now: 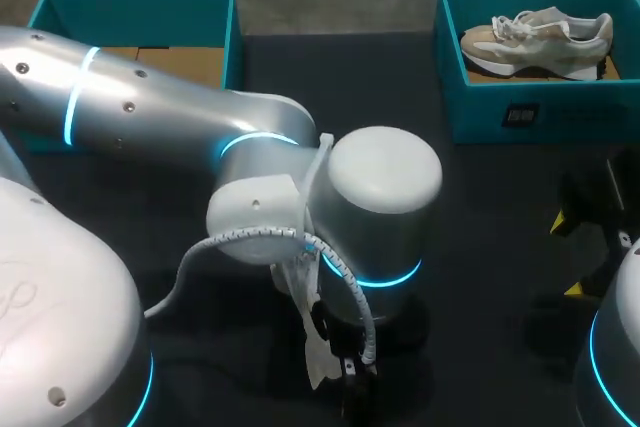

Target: Take the shoe out of the shoebox, open the shoe tongue, remove and reinsert the insole, then place the shoe into the shoebox

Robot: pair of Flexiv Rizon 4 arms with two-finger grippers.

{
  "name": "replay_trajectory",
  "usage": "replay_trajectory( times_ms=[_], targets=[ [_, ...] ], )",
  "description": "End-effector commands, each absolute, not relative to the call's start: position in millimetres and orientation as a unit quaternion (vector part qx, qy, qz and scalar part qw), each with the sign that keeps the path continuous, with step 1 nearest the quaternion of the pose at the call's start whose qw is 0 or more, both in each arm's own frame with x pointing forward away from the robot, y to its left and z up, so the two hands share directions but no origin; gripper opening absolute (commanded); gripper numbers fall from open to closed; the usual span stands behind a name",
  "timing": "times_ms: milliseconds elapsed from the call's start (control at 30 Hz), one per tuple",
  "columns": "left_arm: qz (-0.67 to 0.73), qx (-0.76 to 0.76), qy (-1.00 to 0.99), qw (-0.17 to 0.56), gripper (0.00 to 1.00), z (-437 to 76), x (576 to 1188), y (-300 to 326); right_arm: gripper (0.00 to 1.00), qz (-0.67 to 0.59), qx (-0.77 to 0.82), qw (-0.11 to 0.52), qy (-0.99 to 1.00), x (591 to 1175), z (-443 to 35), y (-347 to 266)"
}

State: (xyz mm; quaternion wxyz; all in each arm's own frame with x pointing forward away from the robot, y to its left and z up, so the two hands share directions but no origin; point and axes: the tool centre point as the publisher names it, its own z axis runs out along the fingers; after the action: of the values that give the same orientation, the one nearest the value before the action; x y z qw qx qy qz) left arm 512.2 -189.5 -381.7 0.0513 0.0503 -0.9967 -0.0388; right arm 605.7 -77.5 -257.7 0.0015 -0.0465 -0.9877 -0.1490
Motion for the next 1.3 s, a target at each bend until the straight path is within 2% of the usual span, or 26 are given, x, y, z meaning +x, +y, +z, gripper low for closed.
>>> replay_trajectory(
  times_ms=[33, 67, 133, 167, 200, 300, 400, 433, 467, 500, 900, 1300],
  targets=[
    [-0.043, 0.047, -0.997, 0.044, 0.77, -384.6, 507.8, -193.7, 1.0, -0.148, -0.047, 0.001, -0.988, 604.4, -258.2, -77.5],
    [-0.044, 0.046, -0.997, 0.043, 0.69, -384.5, 507.3, -193.8, 1.0, -0.148, -0.047, 0.001, -0.988, 604.4, -258.2, -77.5],
    [-0.046, 0.043, -0.997, 0.041, 0.69, -384.8, 506.4, -193.8, 1.0, -0.148, -0.047, 0.001, -0.988, 604.4, -258.2, -77.5],
    [-0.047, 0.043, -0.997, 0.041, 0.6, -385.2, 506.1, -193.9, 1.0, -0.148, -0.047, 0.001, -0.988, 604.4, -258.2, -77.5],
    [-0.047, 0.042, -0.997, 0.041, 0.57, -385.7, 505.9, -194.0, 1.0, -0.148, -0.047, 0.001, -0.988, 604.4, -258.2, -77.5],
    [-0.05, 0.041, -0.997, 0.04, 0.55, -386.7, 505.9, -194.1, 1.0, -0.148, -0.047, 0.001, -0.988, 604.4, -258.2, -77.5],
    [-0.052, 0.044, -0.997, 0.038, 0.44, -386.9, 506.4, -194.0, 1.0, -0.148, -0.047, 0.001, -0.988, 604.4, -258.2, -77.5],
    [-0.051, 0.044, -0.997, 0.042, 0.39, -386.9, 507.0, -193.4, 1.0, -0.148, -0.047, 0.001, -0.988, 604.4, -258.2, -77.5],
    [-0.051, 0.044, -0.997, 0.042, 0.26, -386.8, 507.7, -192.8, 1.0, -0.148, -0.047, 0.001, -0.988, 604.4, -258.2, -77.5],
    [-0.051, 0.045, -0.997, 0.043, 0.01, -387.2, 508.9, -192.4, 1.0, -0.148, -0.047, 0.001, -0.988, 604.4, -258.2, -77.5],
    [-0.042, 0.056, -0.997, 0.044, 0.0, -378.3, 524.1, -183.0, 1.0, -0.148, -0.047, 0.001, -0.988, 604.4, -258.2, -77.5],
    [-0.014, 0.008, -0.998, 0.053, 0.0, -298.5, 565.8, -160.5, 1.0, -0.148, -0.047, 0.001, -0.988, 604.4, -258.2, -77.5]
  ],
)
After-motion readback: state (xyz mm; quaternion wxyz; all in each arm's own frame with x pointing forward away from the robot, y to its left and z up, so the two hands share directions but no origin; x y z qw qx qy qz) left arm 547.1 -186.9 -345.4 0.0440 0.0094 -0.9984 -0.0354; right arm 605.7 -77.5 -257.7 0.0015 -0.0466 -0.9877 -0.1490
